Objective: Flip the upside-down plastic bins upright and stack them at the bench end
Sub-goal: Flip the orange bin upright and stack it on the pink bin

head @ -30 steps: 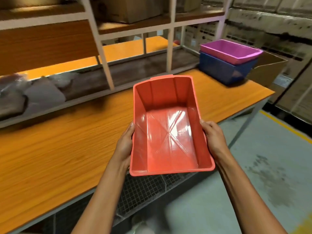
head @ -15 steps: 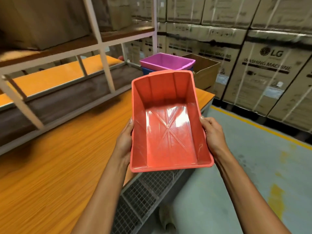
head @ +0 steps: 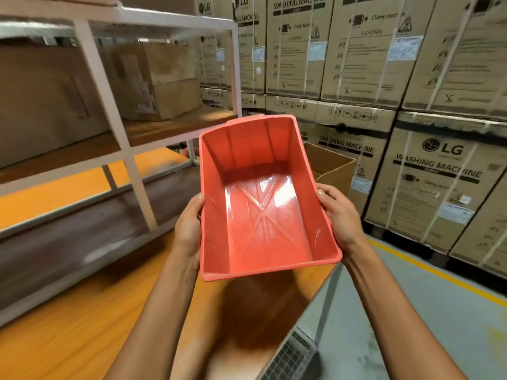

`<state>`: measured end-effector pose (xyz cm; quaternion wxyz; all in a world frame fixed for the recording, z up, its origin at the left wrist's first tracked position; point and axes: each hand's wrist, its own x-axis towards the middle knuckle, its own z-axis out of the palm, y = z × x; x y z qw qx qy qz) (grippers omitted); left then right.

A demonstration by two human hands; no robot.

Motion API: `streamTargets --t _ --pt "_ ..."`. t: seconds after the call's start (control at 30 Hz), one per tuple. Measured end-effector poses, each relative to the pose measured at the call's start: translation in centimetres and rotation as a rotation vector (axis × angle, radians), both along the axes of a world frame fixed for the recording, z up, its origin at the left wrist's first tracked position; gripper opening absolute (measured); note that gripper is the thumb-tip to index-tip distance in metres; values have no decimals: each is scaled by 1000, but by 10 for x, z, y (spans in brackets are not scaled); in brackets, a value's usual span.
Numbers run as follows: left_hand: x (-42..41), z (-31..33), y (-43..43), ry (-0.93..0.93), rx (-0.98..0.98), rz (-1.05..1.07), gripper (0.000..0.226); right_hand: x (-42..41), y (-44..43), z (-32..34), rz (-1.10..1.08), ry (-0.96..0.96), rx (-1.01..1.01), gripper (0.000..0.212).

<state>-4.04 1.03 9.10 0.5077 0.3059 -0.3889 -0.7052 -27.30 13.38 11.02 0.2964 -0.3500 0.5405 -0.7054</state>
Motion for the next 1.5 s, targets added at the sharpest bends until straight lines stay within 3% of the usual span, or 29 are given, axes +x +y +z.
streamTargets --t 0.2,0.37,0.47,0.6,0.8,1.07,1.27,1.5 --pt "-53 32 -57 15 -86 15 38 -59 -71 21 91 -99 -80 28" --pt "-111 52 -87 11 -161 27 37 -127 -137 40 328 -183 -119 37" --pt "-148 58 -102 28 -173 56 58 -166 -178 52 425 -189 -100 37" --pt "-193 59 -117 50 -152 175 64 -206 -229 62 572 -189 -47 32" --pt "-231 52 -141 69 -42 362 40 -240 -294 51 745 -264 40 30" --pt "-233 12 -151 -97 124 479 46 -249 -342 -4 771 -129 232 23" --pt "-231 -7 -150 -181 209 445 33 -249 -346 -21 672 291 244 17" --pt "-239 -3 -155 -457 156 544 18 -249 -348 -13 644 662 277 48"
